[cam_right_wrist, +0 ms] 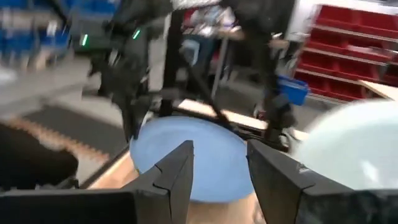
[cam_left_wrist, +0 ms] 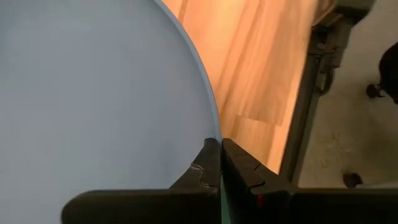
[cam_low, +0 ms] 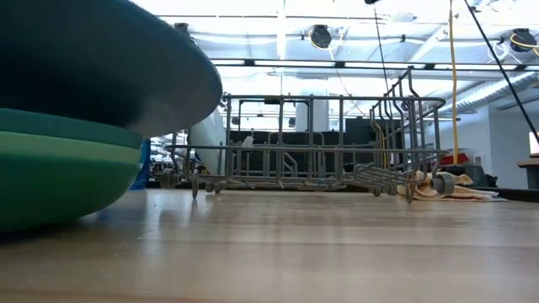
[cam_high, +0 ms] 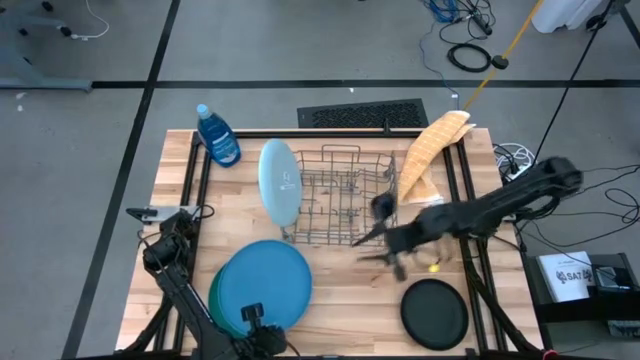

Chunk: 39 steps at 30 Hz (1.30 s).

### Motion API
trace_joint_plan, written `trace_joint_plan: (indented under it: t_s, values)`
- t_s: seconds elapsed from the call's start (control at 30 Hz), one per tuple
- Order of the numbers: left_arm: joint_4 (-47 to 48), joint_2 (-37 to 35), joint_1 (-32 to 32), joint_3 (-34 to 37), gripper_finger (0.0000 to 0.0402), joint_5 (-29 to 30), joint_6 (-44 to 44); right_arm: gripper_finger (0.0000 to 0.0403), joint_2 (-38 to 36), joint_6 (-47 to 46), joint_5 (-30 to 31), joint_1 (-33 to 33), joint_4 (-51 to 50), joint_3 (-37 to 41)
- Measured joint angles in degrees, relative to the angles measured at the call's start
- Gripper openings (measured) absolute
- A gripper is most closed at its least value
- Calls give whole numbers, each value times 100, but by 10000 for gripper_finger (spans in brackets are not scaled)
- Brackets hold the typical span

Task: Sort dishes
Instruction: Put the blue plate into the dish rack

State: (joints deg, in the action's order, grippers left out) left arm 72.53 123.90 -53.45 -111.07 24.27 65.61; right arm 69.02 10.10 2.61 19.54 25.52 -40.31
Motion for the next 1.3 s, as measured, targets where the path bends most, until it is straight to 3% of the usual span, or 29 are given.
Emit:
trace_joint_plan:
  t_s: [0.17,0.27,0.43,0.67,0.8,0.93,1.07,1.23,1.3]
  values:
    - [13,0,-116,-28,0,0,157,146,1729,430,55,420,-1443,-1671]
    - [6,0,-176,-28,0,0,190,146,2560,664,476,603,-2202,-2545]
    - [0,0,-210,-28,0,0,309,146,3626,1034,454,750,-2577,-3753]
    - [-1,0,-214,-30,0,1,307,146,4727,1241,533,905,-4127,-5085]
    - [-7,0,-214,-32,0,2,307,146,5153,1585,1052,938,-4214,-5610]
    - [-15,0,-214,-32,0,12,306,146,5426,1767,1089,1000,-4542,-5957]
    - [-19,0,-214,-34,0,23,304,146,5593,1880,1125,1000,-4686,-6028]
    - [-146,0,-208,-34,0,127,259,146,5752,2317,1827,998,-4381,-6044]
    - [-202,0,-196,-34,0,146,244,144,5774,2464,1850,1003,-4327,-6037]
